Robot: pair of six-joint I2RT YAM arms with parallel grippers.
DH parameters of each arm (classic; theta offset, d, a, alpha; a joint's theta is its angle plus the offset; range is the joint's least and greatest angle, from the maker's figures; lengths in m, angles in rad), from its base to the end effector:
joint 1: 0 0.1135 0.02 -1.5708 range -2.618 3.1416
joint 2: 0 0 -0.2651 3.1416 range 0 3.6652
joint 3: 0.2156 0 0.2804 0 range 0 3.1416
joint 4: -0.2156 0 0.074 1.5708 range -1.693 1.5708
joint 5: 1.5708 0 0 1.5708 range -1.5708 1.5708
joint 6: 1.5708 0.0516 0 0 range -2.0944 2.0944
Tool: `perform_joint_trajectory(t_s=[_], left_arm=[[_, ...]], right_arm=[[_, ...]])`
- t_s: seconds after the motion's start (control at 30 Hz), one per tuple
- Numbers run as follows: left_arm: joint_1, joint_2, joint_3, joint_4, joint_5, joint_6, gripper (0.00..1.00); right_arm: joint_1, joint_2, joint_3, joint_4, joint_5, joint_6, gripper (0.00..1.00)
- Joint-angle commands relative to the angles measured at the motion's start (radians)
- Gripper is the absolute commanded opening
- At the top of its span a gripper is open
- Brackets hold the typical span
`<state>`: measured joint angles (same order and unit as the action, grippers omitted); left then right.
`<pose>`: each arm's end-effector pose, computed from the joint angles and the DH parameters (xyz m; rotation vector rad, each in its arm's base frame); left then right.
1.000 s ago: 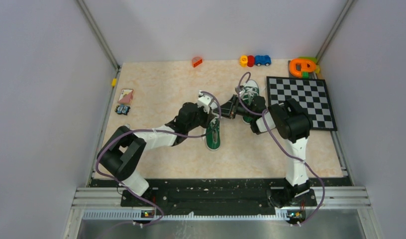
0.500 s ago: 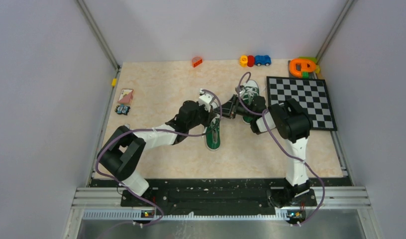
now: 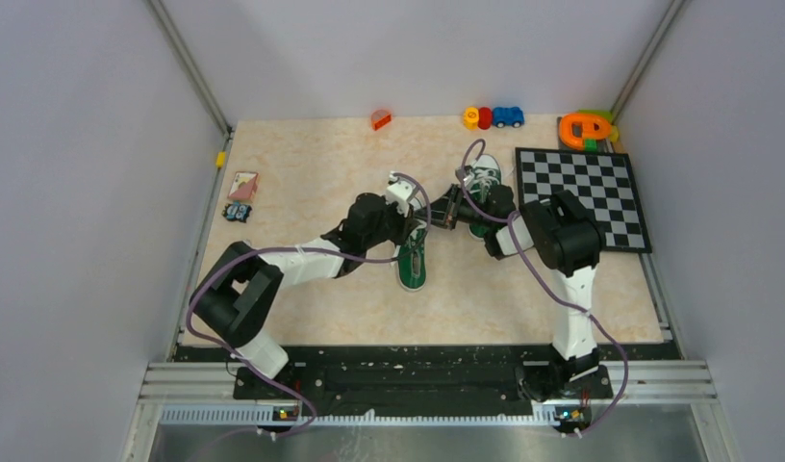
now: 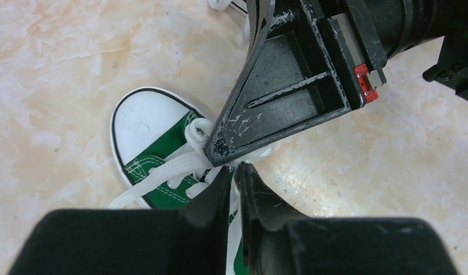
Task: Tie the shoes
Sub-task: Cross the shoelace with the shoelace.
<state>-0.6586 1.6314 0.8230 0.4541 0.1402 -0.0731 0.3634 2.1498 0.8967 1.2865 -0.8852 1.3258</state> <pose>0.3008 -0.2419 0.1781 0.6607 1.8581 -0.6198 0.3730 0.1846 0.0975 0.0497 1.9459 1.9014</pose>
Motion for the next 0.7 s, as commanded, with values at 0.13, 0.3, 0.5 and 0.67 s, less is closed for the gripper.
perform_joint_trajectory(t_s=[0.13, 0.3, 0.5, 0.67], left_arm=[[0.041, -0.177, -0.071, -0.014, -0.030, -0.001, 0.36], [0.072, -0.245, -0.103, -0.047, -0.034, 0.041, 0.44], [0.269, -0.126, -0.105, 0.078, 0.370, 0.010, 0.47], [0.301, -0.040, -0.074, 0.098, 0.630, 0.199, 0.48]], right_arm=[[-0.004, -0.071, 0.019, -0.004, -0.016, -0.035, 0.00], [-0.003, -0.092, 0.019, -0.042, -0.017, -0.060, 0.00], [-0.002, -0.116, 0.026, -0.102, -0.017, -0.088, 0.00], [-0.002, -0.130, 0.025, -0.131, -0.008, -0.095, 0.00]])
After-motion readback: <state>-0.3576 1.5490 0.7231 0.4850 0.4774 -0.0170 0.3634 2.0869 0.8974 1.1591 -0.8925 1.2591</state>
